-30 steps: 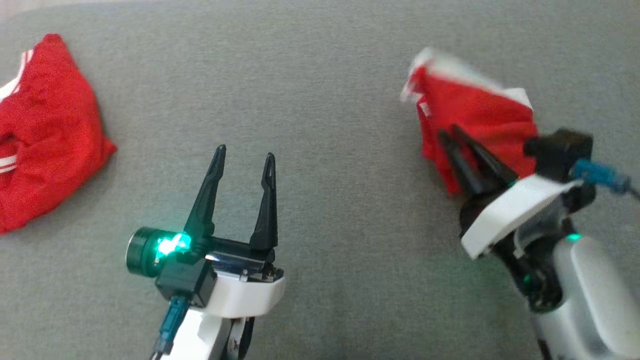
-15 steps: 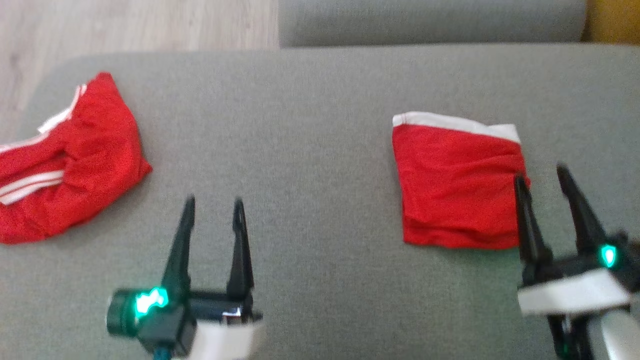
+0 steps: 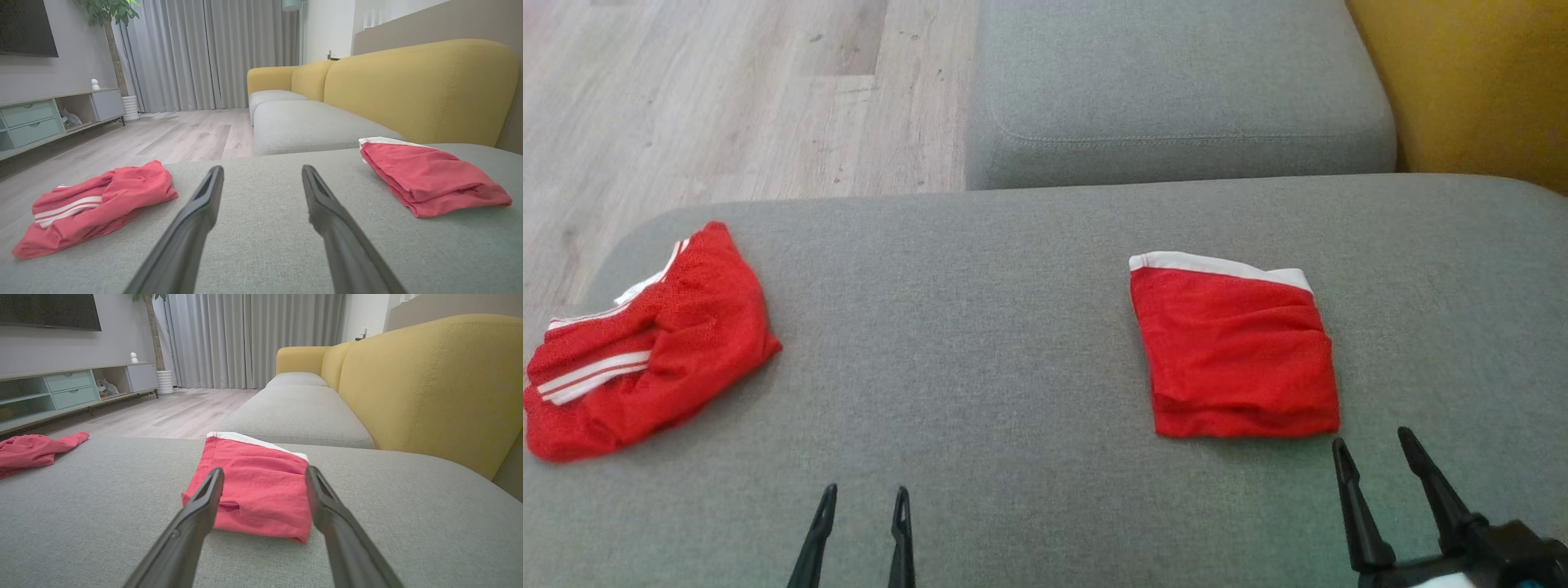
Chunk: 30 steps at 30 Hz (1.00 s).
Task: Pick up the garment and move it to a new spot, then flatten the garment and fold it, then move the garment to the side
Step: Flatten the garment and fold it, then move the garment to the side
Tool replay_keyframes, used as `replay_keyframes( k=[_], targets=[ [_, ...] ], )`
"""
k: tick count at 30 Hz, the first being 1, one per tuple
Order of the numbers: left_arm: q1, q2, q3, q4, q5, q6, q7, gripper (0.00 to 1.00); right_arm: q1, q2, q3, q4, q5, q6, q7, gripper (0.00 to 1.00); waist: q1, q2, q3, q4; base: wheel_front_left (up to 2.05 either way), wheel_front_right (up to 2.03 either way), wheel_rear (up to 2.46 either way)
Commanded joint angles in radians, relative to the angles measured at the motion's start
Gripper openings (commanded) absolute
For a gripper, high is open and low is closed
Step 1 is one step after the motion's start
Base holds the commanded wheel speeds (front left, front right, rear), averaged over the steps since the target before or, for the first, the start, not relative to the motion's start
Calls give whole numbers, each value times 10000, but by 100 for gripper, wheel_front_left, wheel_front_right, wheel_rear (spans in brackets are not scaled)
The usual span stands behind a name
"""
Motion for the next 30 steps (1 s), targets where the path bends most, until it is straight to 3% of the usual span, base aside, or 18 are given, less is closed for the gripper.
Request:
replay_keyframes(
  k=[1,20,26,30],
  targets=[
    [-374,-61,416,-190,56,43,-49,100,-211,-140,215,-361,-62,69,-108,100,2,-1,-30,-28,0,0,0],
    [-451,-471,699,220,132,-106,-49,100,-61,17,142,-320,-386,69,-110,100,2,-1,91,-22,0,0,0],
    [-585,-527,811,12,-55,-360,-49,100,-688,-25,-363,448,375,69,-82,100,2,-1,638,249,0,0,0],
    [-870,-553,847,-159,85,-377,-49,100,-1727,-324,-567,769,1343,69,842,100,2,-1,1165,355,0,0,0]
  ],
)
